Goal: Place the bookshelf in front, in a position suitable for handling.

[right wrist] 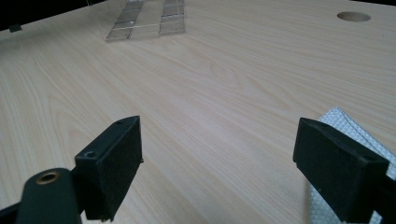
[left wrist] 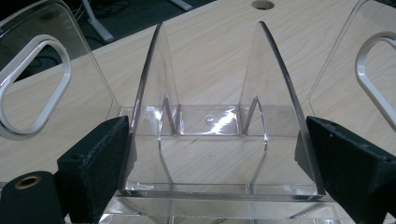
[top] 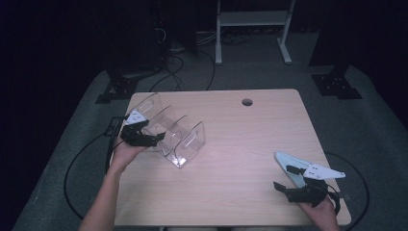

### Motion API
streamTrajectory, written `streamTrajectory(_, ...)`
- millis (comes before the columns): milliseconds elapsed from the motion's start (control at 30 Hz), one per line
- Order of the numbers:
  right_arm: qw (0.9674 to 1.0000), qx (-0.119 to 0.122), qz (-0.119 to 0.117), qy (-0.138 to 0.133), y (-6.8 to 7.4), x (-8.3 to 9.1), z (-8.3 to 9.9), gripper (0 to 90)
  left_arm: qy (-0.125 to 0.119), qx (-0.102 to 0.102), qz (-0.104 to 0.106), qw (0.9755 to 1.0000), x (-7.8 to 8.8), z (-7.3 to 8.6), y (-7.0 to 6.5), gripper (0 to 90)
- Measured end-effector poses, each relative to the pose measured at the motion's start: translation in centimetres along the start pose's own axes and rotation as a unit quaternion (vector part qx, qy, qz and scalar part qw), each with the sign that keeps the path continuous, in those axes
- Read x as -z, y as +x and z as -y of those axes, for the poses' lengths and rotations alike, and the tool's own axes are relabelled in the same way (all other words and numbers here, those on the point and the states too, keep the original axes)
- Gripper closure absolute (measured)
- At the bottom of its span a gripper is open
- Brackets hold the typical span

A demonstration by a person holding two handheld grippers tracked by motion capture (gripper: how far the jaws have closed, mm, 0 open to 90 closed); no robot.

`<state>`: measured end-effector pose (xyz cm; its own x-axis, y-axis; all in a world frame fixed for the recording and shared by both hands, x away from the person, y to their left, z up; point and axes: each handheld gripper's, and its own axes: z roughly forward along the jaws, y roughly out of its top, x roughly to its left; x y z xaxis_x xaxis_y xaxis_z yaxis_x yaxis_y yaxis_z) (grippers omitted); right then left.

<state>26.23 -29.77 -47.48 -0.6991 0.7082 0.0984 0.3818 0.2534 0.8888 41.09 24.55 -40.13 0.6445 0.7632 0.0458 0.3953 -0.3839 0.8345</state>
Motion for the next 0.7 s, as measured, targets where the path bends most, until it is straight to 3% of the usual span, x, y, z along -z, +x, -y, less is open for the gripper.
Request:
streamTrajectory(433, 1.0, 0.0, 0.005, -0.002, -0.3, 0.5, 0.1, 15.2, 0.008, -0.012, 0.01, 0.9998, -1.7, -1.5, -5.6, 8.6)
streamTrajectory(700, 1.0, 0.001, 0.004, -0.001, -0.2, 0.5, 0.1, 15.2, 0.005, -0.018, 0.019, 0.9996, -2.3, -1.9, -8.0, 8.7)
